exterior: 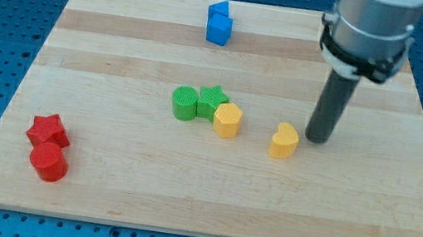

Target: Separate the red star from the red circle

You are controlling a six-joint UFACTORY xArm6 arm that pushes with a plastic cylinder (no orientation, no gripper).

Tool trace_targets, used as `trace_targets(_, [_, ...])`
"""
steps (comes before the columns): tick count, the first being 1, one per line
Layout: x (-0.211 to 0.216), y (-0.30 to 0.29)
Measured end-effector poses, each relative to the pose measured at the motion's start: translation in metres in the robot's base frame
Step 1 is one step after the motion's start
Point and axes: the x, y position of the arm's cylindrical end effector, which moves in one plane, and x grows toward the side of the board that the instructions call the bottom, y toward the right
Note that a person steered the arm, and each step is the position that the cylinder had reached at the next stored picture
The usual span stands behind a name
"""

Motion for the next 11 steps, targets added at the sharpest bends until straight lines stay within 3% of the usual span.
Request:
trace_targets(1, [0.014,-0.016])
trace_targets(3, [-0.009,-0.097])
trace_targets(4, [0.025,-0.078])
trace_targets(5, [0.111,-0.138])
trace_targets(6, [0.133,-0.249])
trace_targets(7, [0.108,-0.309])
trace_targets(8, [0.065,-0.324])
trace_targets(10, [0.079,-0.335])
trace_targets(11, [0.043,-0.347])
